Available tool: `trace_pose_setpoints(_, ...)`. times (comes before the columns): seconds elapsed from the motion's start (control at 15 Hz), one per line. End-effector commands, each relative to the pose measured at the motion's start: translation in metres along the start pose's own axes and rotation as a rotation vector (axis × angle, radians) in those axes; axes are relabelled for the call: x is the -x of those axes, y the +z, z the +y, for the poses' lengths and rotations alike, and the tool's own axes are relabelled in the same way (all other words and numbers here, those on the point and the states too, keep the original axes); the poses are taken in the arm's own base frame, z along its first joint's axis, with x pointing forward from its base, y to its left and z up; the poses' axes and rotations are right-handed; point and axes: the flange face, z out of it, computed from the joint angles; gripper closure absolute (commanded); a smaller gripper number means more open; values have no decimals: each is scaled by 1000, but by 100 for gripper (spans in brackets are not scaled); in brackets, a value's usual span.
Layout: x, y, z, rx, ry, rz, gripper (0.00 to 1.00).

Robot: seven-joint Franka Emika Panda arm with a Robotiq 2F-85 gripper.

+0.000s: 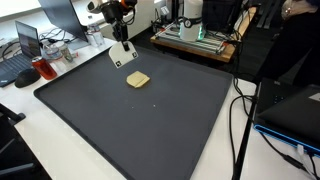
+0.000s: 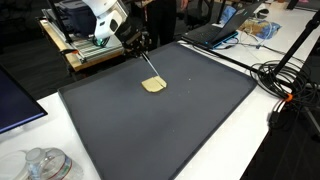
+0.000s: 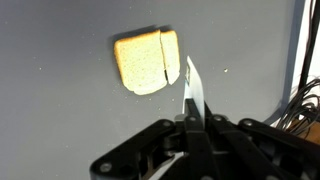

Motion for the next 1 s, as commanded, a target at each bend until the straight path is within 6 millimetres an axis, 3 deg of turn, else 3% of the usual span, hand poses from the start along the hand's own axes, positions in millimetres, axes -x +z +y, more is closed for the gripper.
trace_pose_setpoints(0.0,-5,10,25,-74,24,19,99)
trace_pose_setpoints(0.33,-10,16,43,-109,66,73,99)
trace_pose_setpoints(0.93,-21,15,26,-56,50,139,99)
